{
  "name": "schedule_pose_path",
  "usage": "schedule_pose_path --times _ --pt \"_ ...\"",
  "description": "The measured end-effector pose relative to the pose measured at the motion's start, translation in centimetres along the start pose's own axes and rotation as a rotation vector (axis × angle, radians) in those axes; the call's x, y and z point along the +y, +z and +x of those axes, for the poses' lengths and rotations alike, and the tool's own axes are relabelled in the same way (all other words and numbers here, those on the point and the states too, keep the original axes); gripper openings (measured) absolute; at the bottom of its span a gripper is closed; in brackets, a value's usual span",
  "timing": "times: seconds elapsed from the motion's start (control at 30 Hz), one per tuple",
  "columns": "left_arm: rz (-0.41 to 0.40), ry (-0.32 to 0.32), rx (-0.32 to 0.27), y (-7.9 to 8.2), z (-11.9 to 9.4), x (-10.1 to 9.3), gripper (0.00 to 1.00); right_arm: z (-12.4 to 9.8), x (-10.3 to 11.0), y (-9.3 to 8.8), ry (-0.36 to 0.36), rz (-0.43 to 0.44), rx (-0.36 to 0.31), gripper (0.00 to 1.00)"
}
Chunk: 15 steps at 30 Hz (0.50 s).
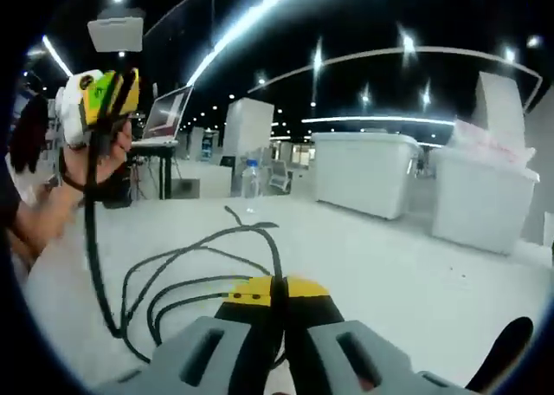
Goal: Coil the Type-C to USB data cable on the desktop and secure it with Velcro straps.
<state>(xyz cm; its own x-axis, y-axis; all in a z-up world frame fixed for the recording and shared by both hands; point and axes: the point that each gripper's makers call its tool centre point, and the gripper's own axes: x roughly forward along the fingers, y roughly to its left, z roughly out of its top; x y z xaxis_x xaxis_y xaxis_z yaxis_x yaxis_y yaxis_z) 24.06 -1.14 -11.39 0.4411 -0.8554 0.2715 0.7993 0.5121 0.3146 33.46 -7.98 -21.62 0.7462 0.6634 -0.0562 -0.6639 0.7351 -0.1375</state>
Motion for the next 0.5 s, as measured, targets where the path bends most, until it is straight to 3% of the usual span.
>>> schedule_pose_path --times 0.13,0.23,0.3,0.5 --pt "0.026 0.050 0.002 -1.6 0.1 0.7 0.04 -2.2 0.9 2.5 0.014 0.042 -0.099 0.02" --pt "0.080 0.038 -0.004 -2.2 0.5 0.1 0.04 -3.4 1.5 4.1 0.023 0.042 -0.166 0.02" --pt "0.128 0.045 0.032 -3.1 0.8 0.1 0.04 -4.0 1.9 5.2 0.041 0.044 -0.207 0.02" --pt "0.192 0.080 0.061 -4.1 0.8 1.0 0.05 -4.2 2.9 5.7 0.079 0.022 -0.215 0.02"
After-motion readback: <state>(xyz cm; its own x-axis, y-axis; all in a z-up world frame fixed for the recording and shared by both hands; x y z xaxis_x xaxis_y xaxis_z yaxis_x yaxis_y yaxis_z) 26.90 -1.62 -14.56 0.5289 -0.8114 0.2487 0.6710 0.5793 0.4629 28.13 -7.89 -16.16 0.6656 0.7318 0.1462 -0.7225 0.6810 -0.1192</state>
